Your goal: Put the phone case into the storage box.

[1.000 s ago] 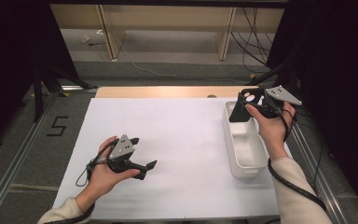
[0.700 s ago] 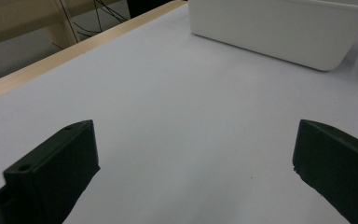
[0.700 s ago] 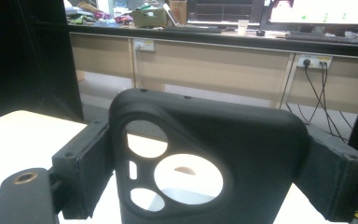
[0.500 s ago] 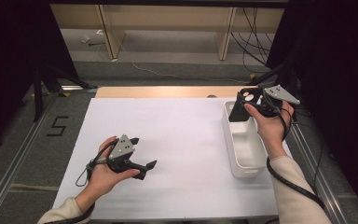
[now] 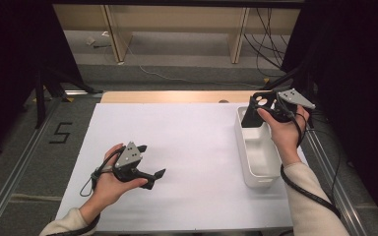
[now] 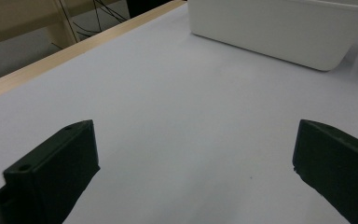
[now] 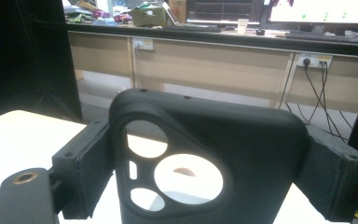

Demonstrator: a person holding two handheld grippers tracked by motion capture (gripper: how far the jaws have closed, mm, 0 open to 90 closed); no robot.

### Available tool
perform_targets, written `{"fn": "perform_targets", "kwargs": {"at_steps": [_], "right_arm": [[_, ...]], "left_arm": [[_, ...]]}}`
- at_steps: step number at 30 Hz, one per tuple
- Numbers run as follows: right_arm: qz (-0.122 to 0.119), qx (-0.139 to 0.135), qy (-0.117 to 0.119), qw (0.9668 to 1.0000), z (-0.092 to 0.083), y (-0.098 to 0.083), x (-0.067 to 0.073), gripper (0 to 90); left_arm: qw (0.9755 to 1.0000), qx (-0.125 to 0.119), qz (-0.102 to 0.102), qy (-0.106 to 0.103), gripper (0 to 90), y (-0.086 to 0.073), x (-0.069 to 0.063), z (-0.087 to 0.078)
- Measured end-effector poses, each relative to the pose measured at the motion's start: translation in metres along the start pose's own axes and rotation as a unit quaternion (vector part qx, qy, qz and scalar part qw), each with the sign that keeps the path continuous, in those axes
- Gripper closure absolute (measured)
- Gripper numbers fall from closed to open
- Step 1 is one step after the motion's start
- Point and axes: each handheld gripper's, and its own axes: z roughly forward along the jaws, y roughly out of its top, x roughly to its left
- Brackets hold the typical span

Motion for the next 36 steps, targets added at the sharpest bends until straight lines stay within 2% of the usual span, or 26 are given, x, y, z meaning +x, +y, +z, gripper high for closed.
{"fn": "perform_targets", "kwargs": {"at_steps": [36], "right_arm": [[0.000,0.008,-0.001,1.0000,0.011,-0.004,0.000,15.5]], "left_arm": [[1.0000,-0.001,0.000,-0.001,0.0,0.000,0.000,0.000]]}}
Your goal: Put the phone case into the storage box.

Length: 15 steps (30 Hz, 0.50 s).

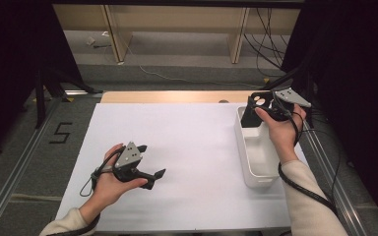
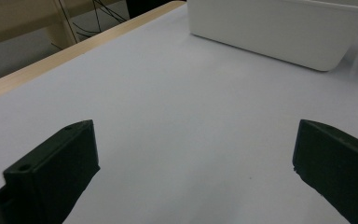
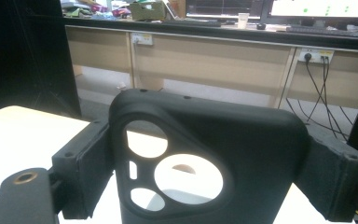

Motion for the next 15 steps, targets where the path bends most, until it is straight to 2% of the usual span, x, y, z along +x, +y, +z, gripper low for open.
{"fn": "perform_targets", "kwargs": {"at_steps": [15], "right_arm": [[-0.002,0.004,-0.002,1.0000,0.0046,-0.0006,-0.0002,15.5]], "left_arm": [[1.0000,0.000,0.000,0.000,0.0,-0.0001,0.0000,0.0001]]}}
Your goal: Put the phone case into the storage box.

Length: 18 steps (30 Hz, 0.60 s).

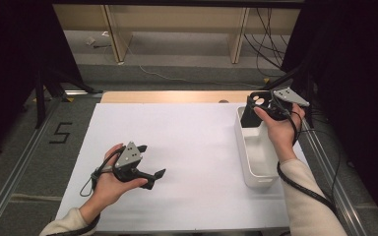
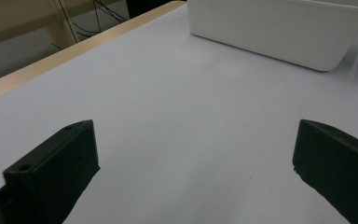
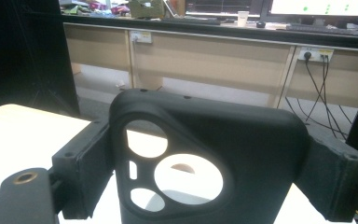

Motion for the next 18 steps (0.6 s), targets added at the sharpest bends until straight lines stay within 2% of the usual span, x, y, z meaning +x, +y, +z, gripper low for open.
{"fn": "perform_targets", "kwargs": {"at_steps": [18], "right_arm": [[-0.002,0.011,-0.003,0.9999,0.0071,-0.0020,-0.0012,15.5]], "left_arm": [[1.0000,0.001,-0.001,0.000,0.0,-0.0001,0.0000,0.0003]]}}
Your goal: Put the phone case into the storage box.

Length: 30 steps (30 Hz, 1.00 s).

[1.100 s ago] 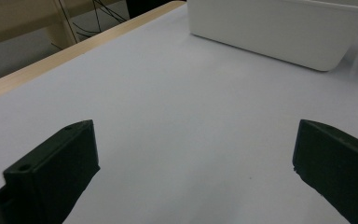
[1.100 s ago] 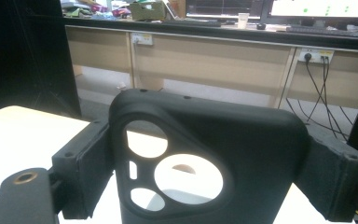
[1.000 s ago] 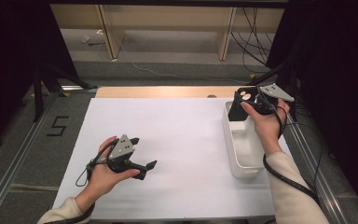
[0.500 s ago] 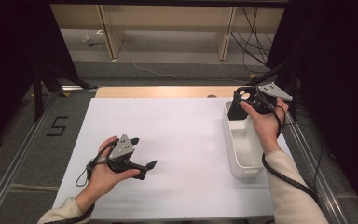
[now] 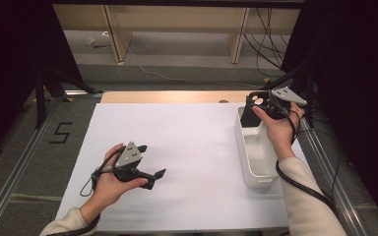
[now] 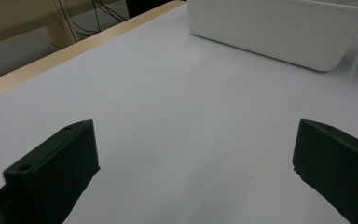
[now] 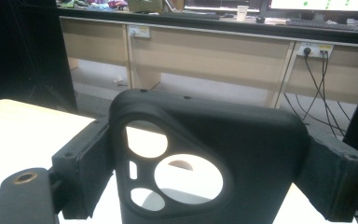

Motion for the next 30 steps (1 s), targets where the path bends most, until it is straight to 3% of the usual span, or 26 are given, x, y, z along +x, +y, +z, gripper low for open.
{"fn": "perform_targets", "kwargs": {"at_steps": [30], "right_arm": [[-0.011,0.030,-0.006,0.9995,0.018,-0.006,-0.001,15.4]], "left_arm": [[1.0000,0.001,-0.001,-0.002,0.0,0.000,0.000,0.000]]}}
